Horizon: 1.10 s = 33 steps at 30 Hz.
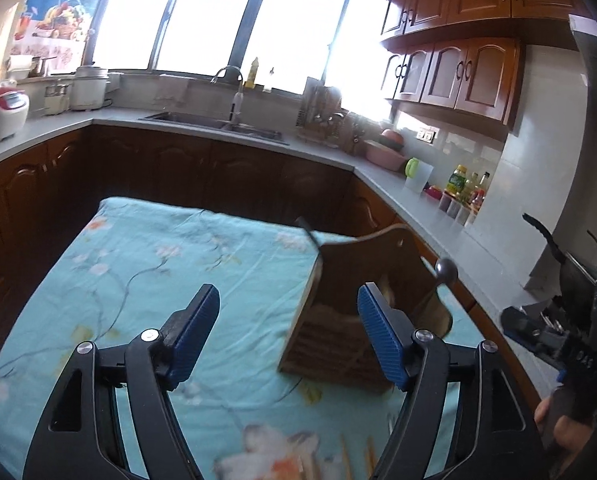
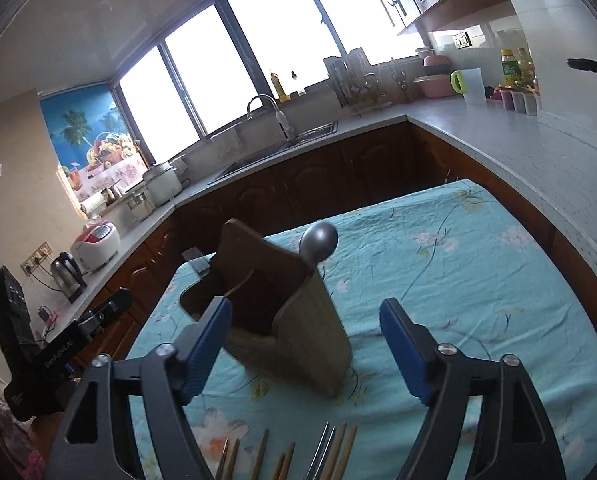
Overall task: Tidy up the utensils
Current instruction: 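Open both tools and move them back over the utensils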
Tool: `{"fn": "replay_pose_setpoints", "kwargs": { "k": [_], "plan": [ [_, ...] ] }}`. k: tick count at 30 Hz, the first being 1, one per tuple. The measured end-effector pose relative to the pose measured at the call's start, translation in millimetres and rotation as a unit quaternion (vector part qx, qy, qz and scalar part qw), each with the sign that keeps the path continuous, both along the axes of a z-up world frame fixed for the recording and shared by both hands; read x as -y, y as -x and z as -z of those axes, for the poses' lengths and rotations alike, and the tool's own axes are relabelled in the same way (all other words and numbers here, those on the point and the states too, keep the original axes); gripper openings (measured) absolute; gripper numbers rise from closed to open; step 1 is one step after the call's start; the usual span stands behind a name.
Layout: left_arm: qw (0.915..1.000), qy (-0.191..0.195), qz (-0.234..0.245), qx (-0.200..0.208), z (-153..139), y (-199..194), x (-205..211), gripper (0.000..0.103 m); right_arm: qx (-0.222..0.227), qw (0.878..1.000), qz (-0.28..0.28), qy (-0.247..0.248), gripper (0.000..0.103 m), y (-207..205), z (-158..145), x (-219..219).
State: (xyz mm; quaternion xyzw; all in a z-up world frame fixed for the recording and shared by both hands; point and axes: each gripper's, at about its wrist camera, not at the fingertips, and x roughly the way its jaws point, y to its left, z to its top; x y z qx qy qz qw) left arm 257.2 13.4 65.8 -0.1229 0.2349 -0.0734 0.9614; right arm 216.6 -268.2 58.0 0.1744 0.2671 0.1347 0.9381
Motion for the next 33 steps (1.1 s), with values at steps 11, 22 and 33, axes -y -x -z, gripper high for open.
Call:
{"fn": "replay_pose_setpoints", "kwargs": {
  "k": [11, 22, 33],
  "plan": [
    [0.9991, 0.015, -0.024, -0.033, 28.9, 71.8, -27.4, 0.077, 0.013, 1.0, 0.019, -0.007, 0.09, 69.2, 12.7, 7.6],
    [0.9977, 0.002, -0.028, -0.062, 55.2, 127.1, -30.7, 0.079, 0.031, 0.998, 0.035, 0.05, 0.094, 136.1, 31.3, -6.0],
    [0.9925, -0.02, -0.028, -0.118, 83.5, 134.7, -26.9, 0.08, -0.014, 0.998, 0.028, 0.06, 0.093, 144.3, 55.7, -16.1]
  ]
}}
